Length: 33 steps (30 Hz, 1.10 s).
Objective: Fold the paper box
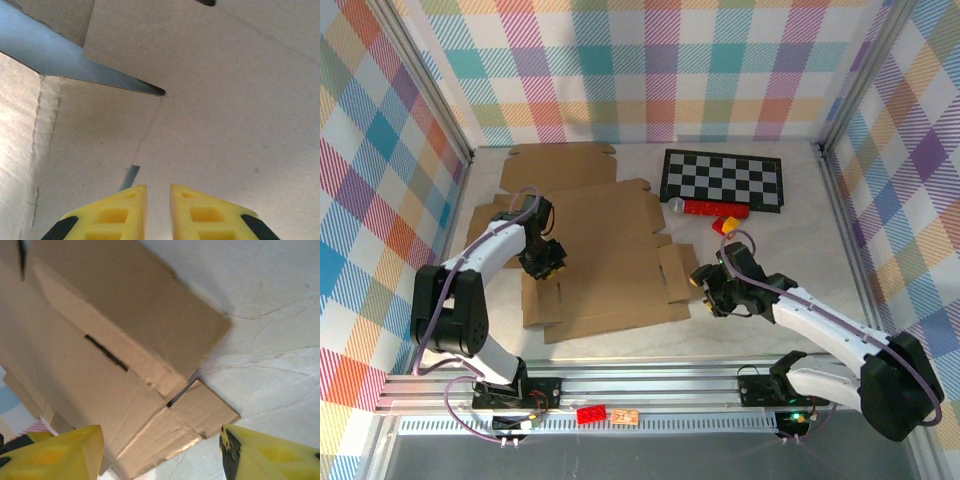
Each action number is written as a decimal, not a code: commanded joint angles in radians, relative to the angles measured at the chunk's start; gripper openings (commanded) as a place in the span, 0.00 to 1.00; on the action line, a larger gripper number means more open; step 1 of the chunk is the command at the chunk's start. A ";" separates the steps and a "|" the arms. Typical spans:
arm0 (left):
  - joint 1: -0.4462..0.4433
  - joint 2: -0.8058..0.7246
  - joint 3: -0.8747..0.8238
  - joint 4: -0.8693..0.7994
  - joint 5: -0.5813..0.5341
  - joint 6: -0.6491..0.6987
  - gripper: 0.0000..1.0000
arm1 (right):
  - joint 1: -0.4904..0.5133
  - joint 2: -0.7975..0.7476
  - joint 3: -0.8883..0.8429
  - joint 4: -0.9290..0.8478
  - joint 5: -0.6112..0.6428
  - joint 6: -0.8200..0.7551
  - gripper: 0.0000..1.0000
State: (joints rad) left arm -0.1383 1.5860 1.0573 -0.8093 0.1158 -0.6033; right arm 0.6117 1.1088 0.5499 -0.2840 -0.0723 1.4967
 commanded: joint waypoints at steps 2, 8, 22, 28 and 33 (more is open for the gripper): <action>0.028 0.034 0.024 -0.004 0.009 0.057 0.17 | 0.011 0.036 -0.069 0.203 0.002 0.112 0.61; 0.028 0.085 -0.008 0.020 0.000 0.066 0.15 | 0.028 0.093 -0.135 0.343 0.014 0.164 0.61; 0.028 0.149 -0.052 0.039 -0.046 0.094 0.12 | 0.051 0.200 -0.198 0.592 0.092 0.147 0.55; 0.024 0.180 -0.051 0.038 -0.072 0.109 0.10 | 0.050 0.241 -0.230 0.715 0.124 0.149 0.52; 0.016 0.189 -0.041 0.038 -0.082 0.111 0.09 | 0.051 0.267 -0.211 0.780 0.134 0.140 0.51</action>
State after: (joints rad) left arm -0.1165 1.7279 1.0298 -0.7578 0.0872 -0.5056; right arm 0.6617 1.2976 0.3317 0.2661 -0.0223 1.6501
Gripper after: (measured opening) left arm 0.094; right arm 0.510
